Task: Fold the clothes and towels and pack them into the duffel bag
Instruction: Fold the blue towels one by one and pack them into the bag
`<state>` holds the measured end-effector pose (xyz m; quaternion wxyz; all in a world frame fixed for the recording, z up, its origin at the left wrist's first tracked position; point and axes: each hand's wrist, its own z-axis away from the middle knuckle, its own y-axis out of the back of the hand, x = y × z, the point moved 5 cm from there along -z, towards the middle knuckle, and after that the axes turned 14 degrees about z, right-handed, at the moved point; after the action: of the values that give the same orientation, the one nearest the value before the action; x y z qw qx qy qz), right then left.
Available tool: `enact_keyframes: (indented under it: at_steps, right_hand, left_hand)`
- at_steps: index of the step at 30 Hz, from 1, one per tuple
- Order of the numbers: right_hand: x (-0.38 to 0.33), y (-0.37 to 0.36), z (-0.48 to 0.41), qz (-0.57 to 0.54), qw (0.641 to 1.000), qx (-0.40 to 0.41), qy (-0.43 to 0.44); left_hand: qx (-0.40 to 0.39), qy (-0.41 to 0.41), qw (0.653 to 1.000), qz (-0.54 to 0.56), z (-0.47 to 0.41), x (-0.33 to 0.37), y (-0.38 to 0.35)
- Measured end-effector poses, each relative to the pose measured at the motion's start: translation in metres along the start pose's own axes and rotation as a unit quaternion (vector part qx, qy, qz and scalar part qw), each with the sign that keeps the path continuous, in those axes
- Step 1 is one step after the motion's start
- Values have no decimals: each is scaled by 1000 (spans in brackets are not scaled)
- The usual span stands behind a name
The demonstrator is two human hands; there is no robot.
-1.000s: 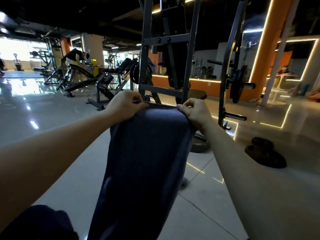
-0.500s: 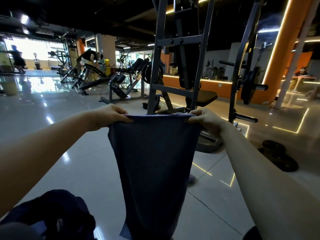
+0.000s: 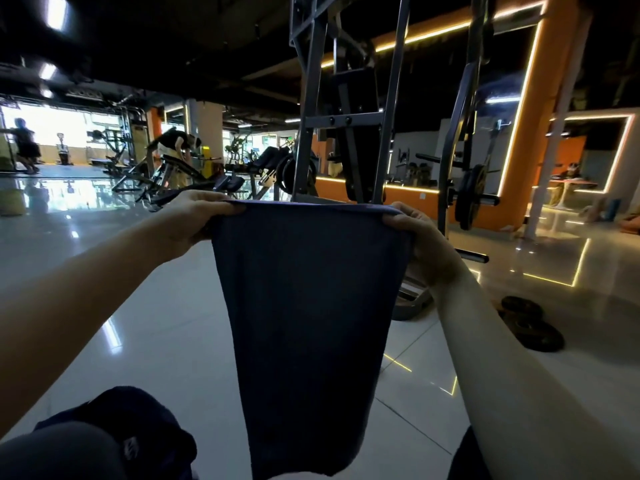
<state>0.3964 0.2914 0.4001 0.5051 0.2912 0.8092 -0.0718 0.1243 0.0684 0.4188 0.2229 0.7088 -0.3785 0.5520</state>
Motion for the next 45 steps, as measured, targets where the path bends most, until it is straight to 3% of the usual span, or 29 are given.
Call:
enact_keyframes:
  at_steps: [6, 10, 13, 16, 22, 28, 35, 45]
  right_hand:
    - [-19, -1, 5, 15, 998, 50, 16]
    - [-18, -5, -4, -71, 996, 61, 0]
    - [6, -1, -19, -110, 986, 114, -51]
    - [55, 4, -32, -73, 974, 171, -128]
    - [172, 1, -44, 63, 946, 189, -257]
    - [251, 5, -44, 224, 905, 202, -298]
    - [308, -2, -46, 193, 903, 197, -329]
    - [412, -50, 70, 87, 860, 185, -468]
  left_hand:
    - [11, -24, 1000, 13, 1, 22, -2]
    - [42, -58, 996, 52, -6, 23, 0]
    - [90, -71, 993, 42, -16, 8, 7]
    - [130, -70, 989, -19, -24, -23, 12]
    - [167, 19, 969, -179, -44, -131, 37]
    - [147, 112, 968, -171, -65, -227, 53]
    - [152, 142, 971, -122, -81, -294, 55]
    - [182, 277, 940, -81, -11, -424, 84]
